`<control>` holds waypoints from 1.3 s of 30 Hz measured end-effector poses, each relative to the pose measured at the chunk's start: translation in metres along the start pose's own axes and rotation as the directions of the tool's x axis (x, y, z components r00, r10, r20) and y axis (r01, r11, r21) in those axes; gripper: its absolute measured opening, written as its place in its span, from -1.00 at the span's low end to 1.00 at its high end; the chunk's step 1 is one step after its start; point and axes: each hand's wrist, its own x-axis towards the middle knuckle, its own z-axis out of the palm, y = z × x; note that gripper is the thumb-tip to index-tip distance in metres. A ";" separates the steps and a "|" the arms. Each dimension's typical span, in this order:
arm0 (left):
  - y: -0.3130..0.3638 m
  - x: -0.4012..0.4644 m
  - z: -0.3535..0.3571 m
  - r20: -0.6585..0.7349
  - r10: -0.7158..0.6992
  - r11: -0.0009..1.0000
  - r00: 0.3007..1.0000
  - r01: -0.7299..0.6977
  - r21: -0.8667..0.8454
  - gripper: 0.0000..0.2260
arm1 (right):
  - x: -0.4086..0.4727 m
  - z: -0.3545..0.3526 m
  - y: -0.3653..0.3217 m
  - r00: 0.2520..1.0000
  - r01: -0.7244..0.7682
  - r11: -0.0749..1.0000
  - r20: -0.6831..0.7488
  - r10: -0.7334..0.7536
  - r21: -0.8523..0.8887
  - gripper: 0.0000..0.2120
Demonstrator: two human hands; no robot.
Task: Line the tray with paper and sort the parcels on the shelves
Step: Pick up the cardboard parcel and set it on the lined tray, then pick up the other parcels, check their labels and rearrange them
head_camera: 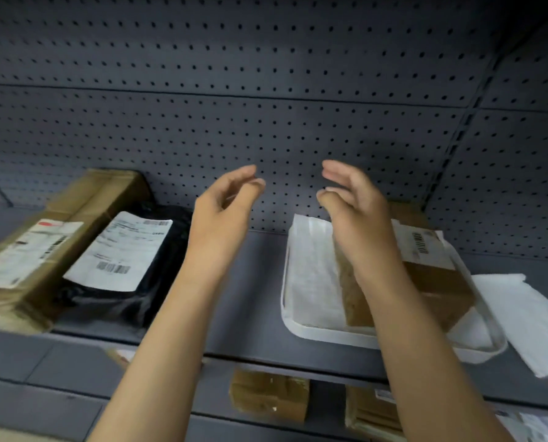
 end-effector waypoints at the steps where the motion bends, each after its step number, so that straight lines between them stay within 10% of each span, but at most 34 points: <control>1: 0.003 0.003 -0.016 -0.015 0.006 1.000 1.000 -0.006 0.003 -0.80 | -0.002 0.016 -0.003 1.000 0.004 1.000 0.016 -0.004 0.010 -0.61; 17: 0.011 0.085 -0.314 0.019 -0.025 0.985 0.999 0.022 0.172 -0.78 | -0.053 0.287 -0.063 0.991 -0.121 0.989 0.074 0.115 0.082 -0.64; 29: -0.057 0.119 -0.348 0.112 -0.320 0.938 0.941 0.299 0.174 -0.51 | -0.060 0.348 -0.040 0.942 -0.280 0.955 0.162 0.293 -0.097 -0.52; 39: -0.061 0.122 -0.348 0.141 -0.348 0.924 0.927 0.314 0.218 -0.77 | -0.056 0.348 -0.034 0.945 -0.262 0.955 0.165 0.284 -0.142 -0.57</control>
